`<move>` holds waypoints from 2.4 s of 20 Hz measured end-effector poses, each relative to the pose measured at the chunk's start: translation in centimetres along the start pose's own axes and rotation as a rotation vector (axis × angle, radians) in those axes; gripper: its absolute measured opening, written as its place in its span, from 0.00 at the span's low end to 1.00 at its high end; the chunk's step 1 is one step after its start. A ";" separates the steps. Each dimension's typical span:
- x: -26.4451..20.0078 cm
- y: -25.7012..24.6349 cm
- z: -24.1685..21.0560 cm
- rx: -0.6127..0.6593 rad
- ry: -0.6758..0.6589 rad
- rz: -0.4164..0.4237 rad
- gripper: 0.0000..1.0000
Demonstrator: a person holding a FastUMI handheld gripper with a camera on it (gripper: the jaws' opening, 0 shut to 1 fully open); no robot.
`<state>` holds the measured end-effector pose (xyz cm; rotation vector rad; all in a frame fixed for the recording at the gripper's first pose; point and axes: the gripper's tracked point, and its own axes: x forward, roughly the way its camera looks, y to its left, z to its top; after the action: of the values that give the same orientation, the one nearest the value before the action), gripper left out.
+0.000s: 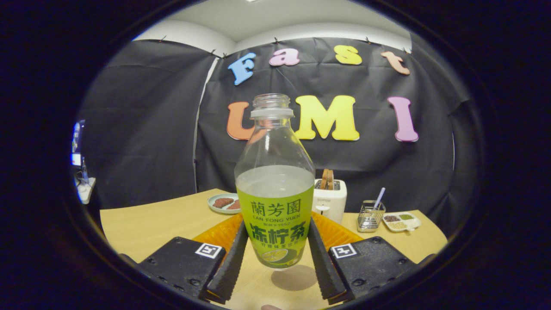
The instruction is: Take the bottle from table, then pour the juice into the cup, finally place the bottle on the coaster
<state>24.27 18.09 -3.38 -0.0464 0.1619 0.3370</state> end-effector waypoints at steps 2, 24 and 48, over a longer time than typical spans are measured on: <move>1.3 -1.3 -1.2 0.020 0.025 -0.016 0.78; 4.3 -4.0 -9.1 0.056 0.185 -0.052 0.83; -10.8 -3.2 -8.1 0.042 0.142 -0.211 1.00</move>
<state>14.08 11.01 -9.49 -0.0450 0.3024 0.1196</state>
